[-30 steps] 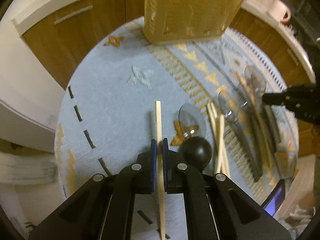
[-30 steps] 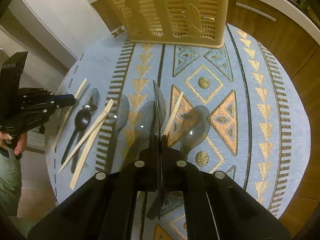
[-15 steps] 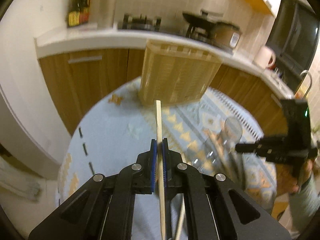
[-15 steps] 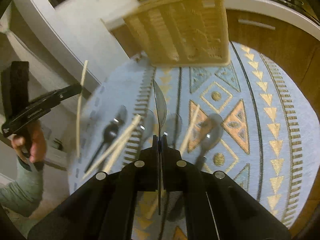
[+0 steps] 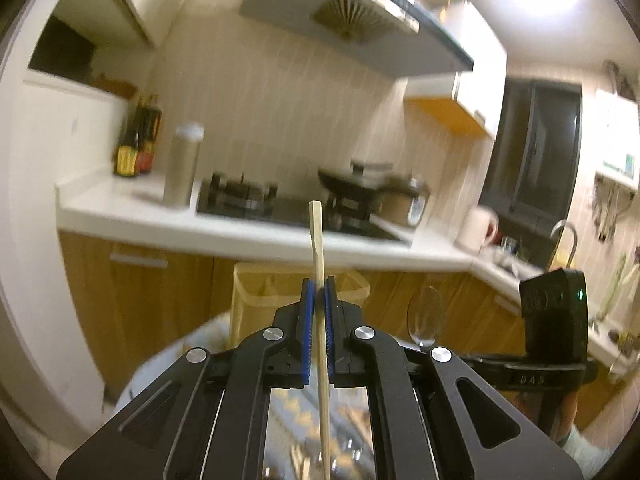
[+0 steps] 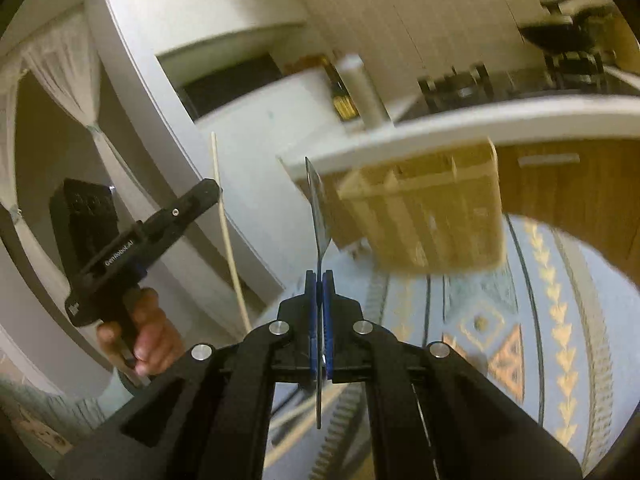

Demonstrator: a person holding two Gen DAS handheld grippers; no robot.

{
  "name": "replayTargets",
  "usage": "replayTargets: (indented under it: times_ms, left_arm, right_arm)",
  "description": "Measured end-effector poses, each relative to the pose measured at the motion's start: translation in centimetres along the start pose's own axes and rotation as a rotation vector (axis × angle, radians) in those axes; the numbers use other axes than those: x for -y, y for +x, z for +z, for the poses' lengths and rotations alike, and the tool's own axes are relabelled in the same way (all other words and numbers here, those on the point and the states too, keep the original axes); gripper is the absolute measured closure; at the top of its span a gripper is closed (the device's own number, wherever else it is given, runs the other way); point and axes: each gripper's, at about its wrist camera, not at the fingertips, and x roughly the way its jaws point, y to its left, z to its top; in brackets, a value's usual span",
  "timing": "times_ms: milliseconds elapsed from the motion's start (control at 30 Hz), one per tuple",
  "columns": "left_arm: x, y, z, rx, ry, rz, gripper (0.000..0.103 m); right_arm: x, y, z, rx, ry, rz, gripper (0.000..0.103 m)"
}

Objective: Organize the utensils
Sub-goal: 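Lift the chopstick with the left tool while the right tool carries the spoon over the caddy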

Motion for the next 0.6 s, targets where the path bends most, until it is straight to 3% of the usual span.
replayTargets:
  times_ms: [133, 333, 467, 600]
  left_arm:
    - [0.0, 0.5, 2.1, 0.116, 0.006, 0.018, 0.1]
    - [-1.8, 3.5, 5.9, 0.218, -0.047, 0.031, 0.1]
    - [-3.4, 6.5, 7.1, 0.248, -0.093, 0.049, 0.1]
    - [-3.6, 9.6, 6.9, 0.269, -0.049, 0.172, 0.1]
  right_arm:
    - [-0.4, -0.3, 3.5, 0.09, -0.039, -0.019, 0.101]
    - [0.7, 0.6, 9.1, 0.216, -0.065, -0.089, 0.101]
    - [2.1, 2.0, 11.9, 0.287, -0.094, -0.227, 0.101]
    - [3.8, 3.3, 12.9, 0.328, -0.102, -0.355, 0.101]
